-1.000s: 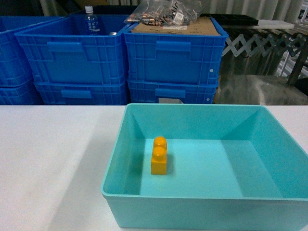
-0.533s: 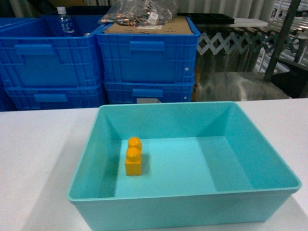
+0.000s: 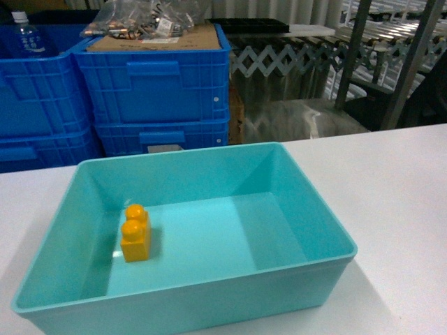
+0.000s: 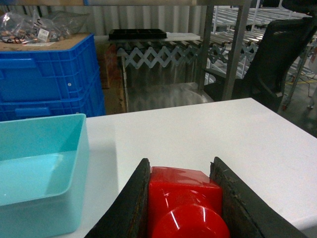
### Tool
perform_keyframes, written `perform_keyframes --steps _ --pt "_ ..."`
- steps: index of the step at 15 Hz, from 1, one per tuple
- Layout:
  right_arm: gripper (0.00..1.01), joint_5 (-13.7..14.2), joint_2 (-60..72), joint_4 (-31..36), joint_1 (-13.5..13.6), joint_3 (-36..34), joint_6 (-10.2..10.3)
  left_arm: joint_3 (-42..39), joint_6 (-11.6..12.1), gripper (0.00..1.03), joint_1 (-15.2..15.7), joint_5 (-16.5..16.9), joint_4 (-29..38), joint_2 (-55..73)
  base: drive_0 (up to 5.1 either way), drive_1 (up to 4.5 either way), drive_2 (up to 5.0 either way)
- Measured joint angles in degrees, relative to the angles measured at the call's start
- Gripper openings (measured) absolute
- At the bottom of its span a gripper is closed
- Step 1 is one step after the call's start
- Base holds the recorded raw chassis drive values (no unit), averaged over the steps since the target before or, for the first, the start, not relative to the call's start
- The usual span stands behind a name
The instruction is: Pick red block from blue box to shelf
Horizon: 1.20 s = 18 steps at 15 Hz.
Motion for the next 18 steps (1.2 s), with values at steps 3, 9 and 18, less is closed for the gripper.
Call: perform_keyframes --steps 3,9,18 --pt "0.29 0.00 0.00 0.00 0.00 0.00 0.00 0.00 0.00 0.98 0.00 0.00 0.02 0.00 -1.6 -1.64 -1.6" --pt "0.29 0.00 -0.02 0.00 0.00 0.00 0.00 0.00 0.00 0.98 0.00 0.00 0.02 0.00 -1.6 -1.59 -1.6" --pt "0.29 0.00 0.00 0.00 0.00 0.00 0.00 0.00 0.00 0.98 0.00 0.00 0.02 0.00 -1.7 -1.67 -1.7"
